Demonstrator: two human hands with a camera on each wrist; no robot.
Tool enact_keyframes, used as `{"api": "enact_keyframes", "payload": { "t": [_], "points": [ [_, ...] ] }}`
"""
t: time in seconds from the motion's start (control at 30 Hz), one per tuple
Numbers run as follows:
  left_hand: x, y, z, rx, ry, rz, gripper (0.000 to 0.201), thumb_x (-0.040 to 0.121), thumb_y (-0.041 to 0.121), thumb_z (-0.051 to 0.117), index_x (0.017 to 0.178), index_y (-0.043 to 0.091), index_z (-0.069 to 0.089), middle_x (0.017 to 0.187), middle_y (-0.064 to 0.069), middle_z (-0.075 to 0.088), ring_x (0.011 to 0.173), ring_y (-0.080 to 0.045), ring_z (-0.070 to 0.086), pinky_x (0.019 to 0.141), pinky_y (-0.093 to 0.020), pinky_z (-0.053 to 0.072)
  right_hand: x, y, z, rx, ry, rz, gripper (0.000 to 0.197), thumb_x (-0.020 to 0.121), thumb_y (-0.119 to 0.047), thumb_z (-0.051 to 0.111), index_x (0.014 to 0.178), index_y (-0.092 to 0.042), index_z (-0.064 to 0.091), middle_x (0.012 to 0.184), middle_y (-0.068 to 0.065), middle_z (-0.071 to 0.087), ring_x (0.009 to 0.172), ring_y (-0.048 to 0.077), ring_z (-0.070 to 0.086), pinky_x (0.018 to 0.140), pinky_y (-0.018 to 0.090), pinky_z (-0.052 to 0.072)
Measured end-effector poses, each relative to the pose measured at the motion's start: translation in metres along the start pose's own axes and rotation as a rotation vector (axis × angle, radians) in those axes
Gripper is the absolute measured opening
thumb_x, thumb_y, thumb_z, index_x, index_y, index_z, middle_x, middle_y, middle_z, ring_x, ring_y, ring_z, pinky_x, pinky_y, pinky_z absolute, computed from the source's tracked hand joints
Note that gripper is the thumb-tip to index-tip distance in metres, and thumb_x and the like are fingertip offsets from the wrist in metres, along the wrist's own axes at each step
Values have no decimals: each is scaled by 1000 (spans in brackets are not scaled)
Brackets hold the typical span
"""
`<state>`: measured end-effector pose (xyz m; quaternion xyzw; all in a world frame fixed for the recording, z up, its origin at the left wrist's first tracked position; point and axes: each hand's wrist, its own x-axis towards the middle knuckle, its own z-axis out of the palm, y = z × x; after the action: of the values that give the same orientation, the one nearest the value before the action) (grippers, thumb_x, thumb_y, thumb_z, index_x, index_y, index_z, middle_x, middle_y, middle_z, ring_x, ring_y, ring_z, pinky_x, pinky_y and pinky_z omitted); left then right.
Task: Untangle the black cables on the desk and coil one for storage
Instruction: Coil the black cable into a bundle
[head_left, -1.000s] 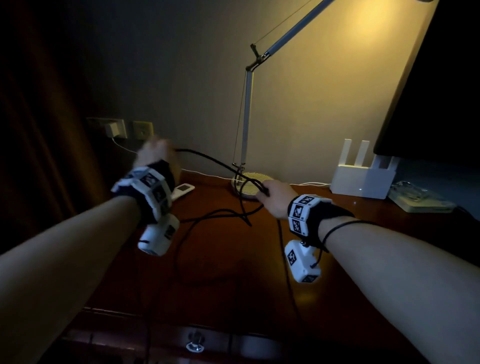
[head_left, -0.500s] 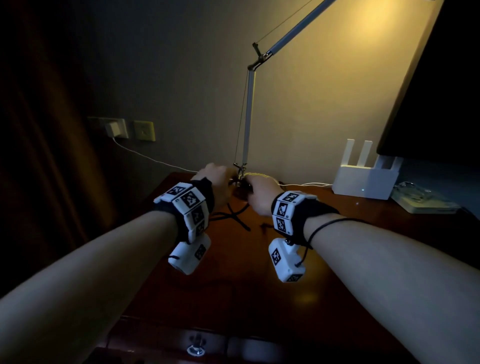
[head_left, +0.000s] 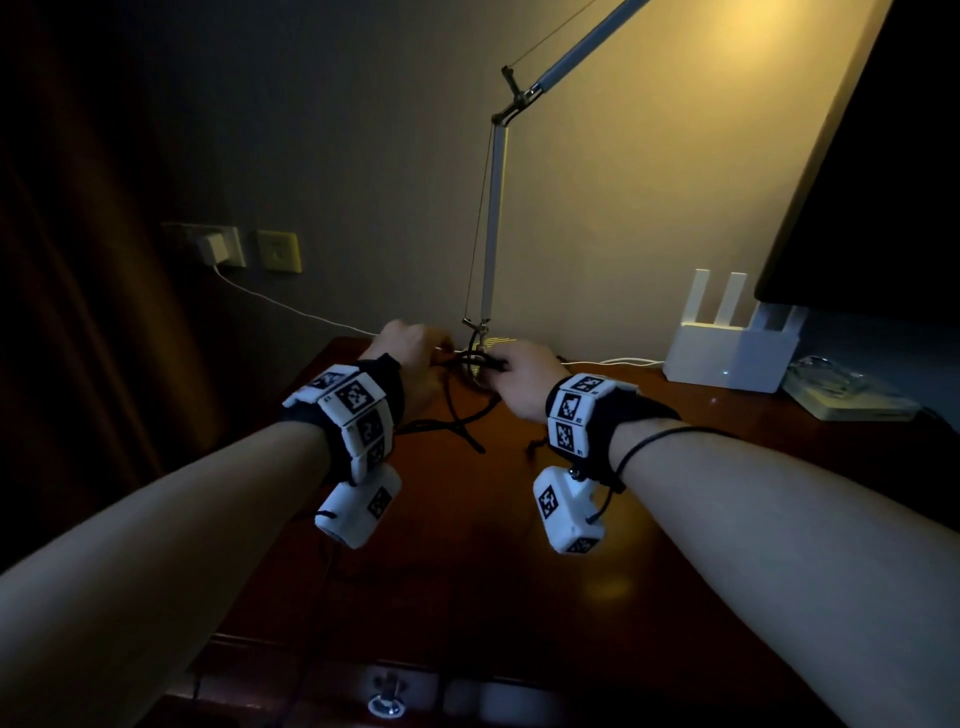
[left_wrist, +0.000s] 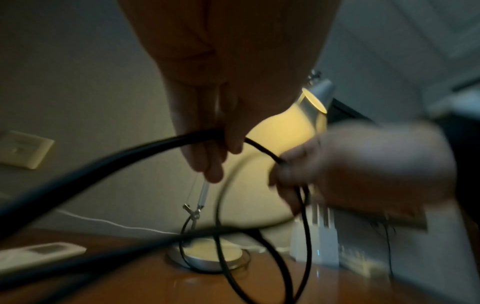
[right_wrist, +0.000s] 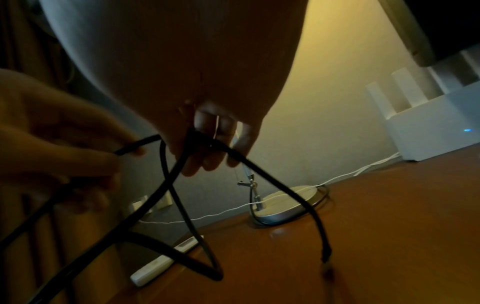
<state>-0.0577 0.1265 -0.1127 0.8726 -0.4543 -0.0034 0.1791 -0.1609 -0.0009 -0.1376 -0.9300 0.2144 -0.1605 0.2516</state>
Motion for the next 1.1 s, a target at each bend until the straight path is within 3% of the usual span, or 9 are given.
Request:
{"api": "enact_keyframes", "payload": {
  "t": [0.2, 0.3, 0.43, 0.6, 0.67, 0.77, 0.9, 1.0, 1.1],
  "points": [
    [-9, -34, -31, -380, 219, -308, 13, 90, 8, 63, 102, 9, 69, 91, -16, 69, 64, -21, 72, 57, -30, 59, 7, 42, -8, -52, 7, 278, 24, 94, -26, 58, 92, -4, 67, 83, 9, 67, 64, 21, 53, 52, 25, 37],
    [-18, -34, -40, -595, 291, -374, 7, 89, 5, 63, 94, 0, 66, 71, -16, 68, 48, -15, 68, 42, -21, 52, 10, 44, -4, -116, 25, 345, 25, 93, -31, 61, 90, -6, 63, 77, 8, 56, 70, 23, 51, 58, 27, 37],
    [-19, -30, -49, -684, 365, -402, 7, 91, 8, 61, 93, 3, 66, 69, -3, 62, 38, -2, 59, 31, -10, 38, 19, 40, -2, -173, 72, 361, 23, 92, -19, 64, 107, -3, 68, 100, 12, 69, 90, 27, 64, 67, 28, 47],
    [-19, -11, -47, -886, 270, -354, 11, 93, 2, 56, 99, -2, 64, 78, -12, 66, 49, -11, 67, 44, -19, 53, 23, 40, -2, -159, 116, 418, 37, 89, -15, 68, 123, -6, 60, 119, 15, 65, 104, 28, 64, 79, 30, 51],
    [-16, -7, -46, -936, 271, -335, 9, 94, 2, 53, 91, 5, 61, 77, -9, 63, 44, -5, 64, 40, -15, 49, 20, 43, -1, -87, 133, 399, 43, 88, -16, 68, 131, -15, 58, 126, 14, 62, 105, 28, 63, 78, 29, 50],
    [-15, -5, -48, -911, 311, -325, 11, 96, 6, 51, 90, 12, 57, 77, -5, 60, 39, 2, 59, 35, -11, 43, 15, 47, 1, -87, 146, 322, 30, 91, -32, 64, 119, -22, 68, 119, 4, 67, 98, 24, 63, 75, 27, 52],
    [-8, -10, -38, -856, 260, -405, 10, 95, 3, 52, 103, 2, 59, 76, -12, 66, 54, -12, 69, 47, -22, 54, 13, 35, -6, -39, 225, 214, 39, 90, -49, 58, 113, -20, 71, 130, 8, 60, 125, 30, 48, 104, 39, 42],
    [-2, -13, -25, -776, 131, -430, 14, 92, 9, 58, 102, 1, 63, 70, -10, 73, 71, -24, 73, 71, -40, 60, 12, 18, -23, 107, 252, 181, 42, 98, -40, 51, 115, -5, 67, 114, 14, 66, 104, 29, 61, 83, 30, 47],
    [-2, -8, -19, -652, 98, -392, 14, 91, 21, 63, 100, 11, 65, 78, -1, 74, 75, -14, 70, 74, -33, 59, 14, 12, -32, 234, 207, 165, 34, 100, -28, 47, 96, -3, 69, 94, 18, 68, 78, 27, 59, 70, 34, 51]
  ]
}}
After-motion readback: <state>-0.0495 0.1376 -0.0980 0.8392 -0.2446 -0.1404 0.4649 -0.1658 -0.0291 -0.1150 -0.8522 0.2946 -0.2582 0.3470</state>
